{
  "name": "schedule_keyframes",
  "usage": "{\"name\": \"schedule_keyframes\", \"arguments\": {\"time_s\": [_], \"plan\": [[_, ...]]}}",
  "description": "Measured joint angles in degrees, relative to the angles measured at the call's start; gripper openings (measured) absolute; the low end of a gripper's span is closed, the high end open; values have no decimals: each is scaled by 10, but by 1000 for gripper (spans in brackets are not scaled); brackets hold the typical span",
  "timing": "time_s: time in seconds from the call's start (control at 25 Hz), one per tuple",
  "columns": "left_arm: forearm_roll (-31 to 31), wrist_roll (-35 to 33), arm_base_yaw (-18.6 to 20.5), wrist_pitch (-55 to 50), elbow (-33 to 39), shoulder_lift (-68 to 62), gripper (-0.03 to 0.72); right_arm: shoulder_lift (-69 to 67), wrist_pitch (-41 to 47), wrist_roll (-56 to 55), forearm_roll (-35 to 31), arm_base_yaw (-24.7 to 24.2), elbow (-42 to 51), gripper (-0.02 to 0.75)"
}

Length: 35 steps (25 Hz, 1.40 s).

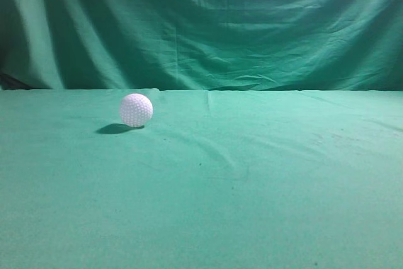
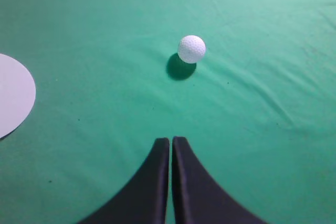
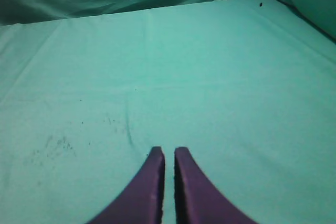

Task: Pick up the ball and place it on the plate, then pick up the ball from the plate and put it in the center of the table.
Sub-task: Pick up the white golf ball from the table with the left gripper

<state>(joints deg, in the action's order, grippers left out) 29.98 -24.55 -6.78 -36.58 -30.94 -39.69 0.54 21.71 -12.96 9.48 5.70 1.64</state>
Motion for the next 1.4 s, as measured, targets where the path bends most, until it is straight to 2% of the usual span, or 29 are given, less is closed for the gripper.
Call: {"name": "schedule_keyframes", "arguments": {"time_s": [0.16,0.44,0.64,0.96,1.16,1.24,1.28,1.4], "plan": [[3,-27,-15,-10,-48,-89,0,0,0,0,0,0,0,56],[-12,-31,-104,-4,-115,-236,0,0,0,0,0,0,0,56],[-77,13,-161,8,-181,-352,0,0,0,0,0,0,0,56],[-146,50,-199,11,-312,-523,0,0,0,0,0,0,0,56],[-153,60,-205,11,-365,-588,0,0,0,0,0,0,0,56],[-159,60,-205,11,-377,-606,95,0,0,0,0,0,0,56],[-159,60,-205,11,-381,-614,170,0,0,0,0,0,0,56],[-146,62,-205,18,-385,-632,468,0,0,0,0,0,0,56]]}}
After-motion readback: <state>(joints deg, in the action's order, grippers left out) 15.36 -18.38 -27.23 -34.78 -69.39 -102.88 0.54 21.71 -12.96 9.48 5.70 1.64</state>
